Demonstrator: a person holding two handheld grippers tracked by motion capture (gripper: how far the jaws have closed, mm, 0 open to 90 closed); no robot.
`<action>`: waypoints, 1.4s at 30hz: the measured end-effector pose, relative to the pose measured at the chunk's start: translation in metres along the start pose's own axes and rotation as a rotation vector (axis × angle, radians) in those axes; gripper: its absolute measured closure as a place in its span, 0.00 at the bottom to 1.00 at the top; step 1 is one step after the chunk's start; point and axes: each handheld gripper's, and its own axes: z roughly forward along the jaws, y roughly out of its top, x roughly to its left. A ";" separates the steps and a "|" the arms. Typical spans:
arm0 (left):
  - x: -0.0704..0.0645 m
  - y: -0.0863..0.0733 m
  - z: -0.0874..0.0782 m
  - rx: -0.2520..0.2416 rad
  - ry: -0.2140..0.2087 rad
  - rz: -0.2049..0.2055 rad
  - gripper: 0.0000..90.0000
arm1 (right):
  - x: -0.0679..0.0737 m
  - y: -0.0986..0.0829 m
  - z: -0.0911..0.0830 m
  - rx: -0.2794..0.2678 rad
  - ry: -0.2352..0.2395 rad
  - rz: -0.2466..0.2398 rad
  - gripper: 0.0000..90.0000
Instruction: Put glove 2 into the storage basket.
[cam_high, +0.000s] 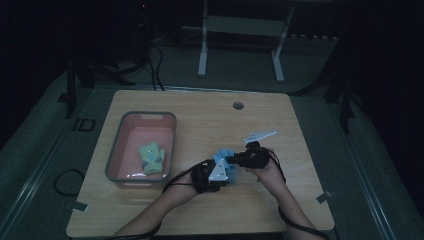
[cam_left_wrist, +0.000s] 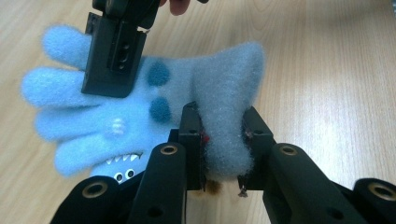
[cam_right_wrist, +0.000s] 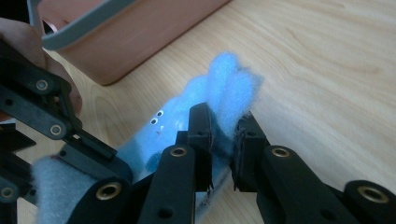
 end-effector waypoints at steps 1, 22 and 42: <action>0.001 0.000 -0.006 0.003 0.008 0.001 0.84 | 0.001 0.002 0.000 -0.001 0.001 -0.003 0.90; 0.022 -0.009 -0.067 0.037 0.099 -0.012 0.84 | 0.038 0.065 0.023 -0.040 0.024 -0.053 0.90; 0.051 -0.053 -0.128 0.084 0.164 -0.062 0.84 | 0.077 0.118 0.080 -0.084 0.062 -0.066 0.92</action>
